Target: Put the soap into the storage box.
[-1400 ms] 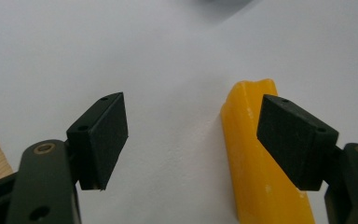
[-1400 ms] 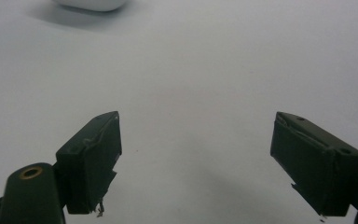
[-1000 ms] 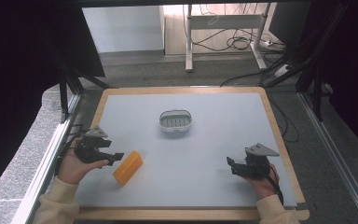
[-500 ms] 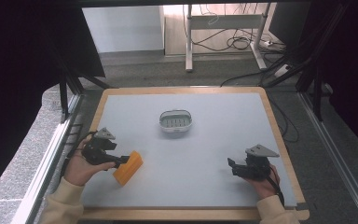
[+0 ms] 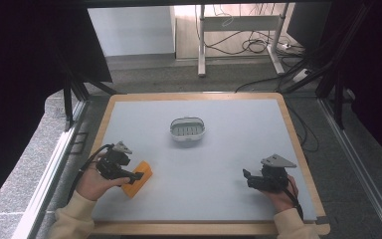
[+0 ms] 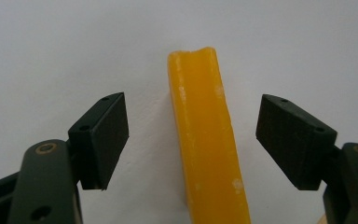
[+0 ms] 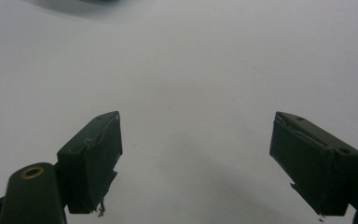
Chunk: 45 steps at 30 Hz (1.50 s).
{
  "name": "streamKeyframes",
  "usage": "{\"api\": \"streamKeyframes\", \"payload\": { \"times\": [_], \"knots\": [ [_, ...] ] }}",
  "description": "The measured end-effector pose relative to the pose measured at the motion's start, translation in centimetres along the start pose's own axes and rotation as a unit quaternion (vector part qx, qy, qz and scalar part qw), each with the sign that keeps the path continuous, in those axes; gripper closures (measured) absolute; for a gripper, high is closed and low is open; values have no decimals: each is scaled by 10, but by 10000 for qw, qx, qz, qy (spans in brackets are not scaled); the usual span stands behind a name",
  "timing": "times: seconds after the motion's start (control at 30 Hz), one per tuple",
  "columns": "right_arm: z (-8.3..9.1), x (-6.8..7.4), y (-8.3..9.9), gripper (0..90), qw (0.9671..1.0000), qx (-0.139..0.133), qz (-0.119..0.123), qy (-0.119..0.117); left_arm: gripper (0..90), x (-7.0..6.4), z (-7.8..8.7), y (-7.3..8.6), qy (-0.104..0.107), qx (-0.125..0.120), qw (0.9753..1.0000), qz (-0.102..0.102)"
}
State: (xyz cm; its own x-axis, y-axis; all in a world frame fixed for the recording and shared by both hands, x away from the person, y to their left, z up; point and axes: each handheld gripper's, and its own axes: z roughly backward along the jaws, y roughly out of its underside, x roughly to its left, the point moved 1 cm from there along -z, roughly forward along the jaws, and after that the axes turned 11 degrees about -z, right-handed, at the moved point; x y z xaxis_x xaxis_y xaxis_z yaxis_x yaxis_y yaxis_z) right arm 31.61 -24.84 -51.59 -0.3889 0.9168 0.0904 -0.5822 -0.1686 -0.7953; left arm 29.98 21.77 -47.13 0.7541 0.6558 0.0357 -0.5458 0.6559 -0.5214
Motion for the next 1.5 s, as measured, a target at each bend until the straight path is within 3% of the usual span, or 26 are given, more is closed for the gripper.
{"api": "streamKeyframes", "payload": {
  "times": [0.17, 0.37, 0.53, 0.7, 0.87, 1.0, 1.23, 1.5],
  "knots": [
    [-1, 0, 1, 172, 10000, 16, 54, 50, 289, -3, -7, -1, 40, 145, 9999, -16],
    [-1, 1, 1, 172, 10000, 19, 43, 15, 316, -6, -16, -2, -74, 298, 9995, 68],
    [-2, 0, 1, 172, 9999, 54, 70, 63, 329, -10, -29, -3, -137, 600, 9980, 119],
    [-3, 0, 1, 171, 9999, 94, 57, 118, 357, -13, -34, -4, -149, 719, 9972, 150],
    [-3, 1, 1, 172, 9997, 95, 141, 186, 487, -14, -41, -2, -54, 855, 9962, 122],
    [-3, 1, 2, 171, 9996, 138, 148, 198, 593, -13, -42, -1, -81, 853, 9962, 121],
    [-3, 1, 2, 171, 9993, 42, 220, 302, 612, -14, -41, -1, -83, 819, 9965, 105],
    [-2, 1, 1, 171, 9993, 9, 204, 300, 615, -12, -25, -3, -36, 479, 9988, 71]
  ]
}}
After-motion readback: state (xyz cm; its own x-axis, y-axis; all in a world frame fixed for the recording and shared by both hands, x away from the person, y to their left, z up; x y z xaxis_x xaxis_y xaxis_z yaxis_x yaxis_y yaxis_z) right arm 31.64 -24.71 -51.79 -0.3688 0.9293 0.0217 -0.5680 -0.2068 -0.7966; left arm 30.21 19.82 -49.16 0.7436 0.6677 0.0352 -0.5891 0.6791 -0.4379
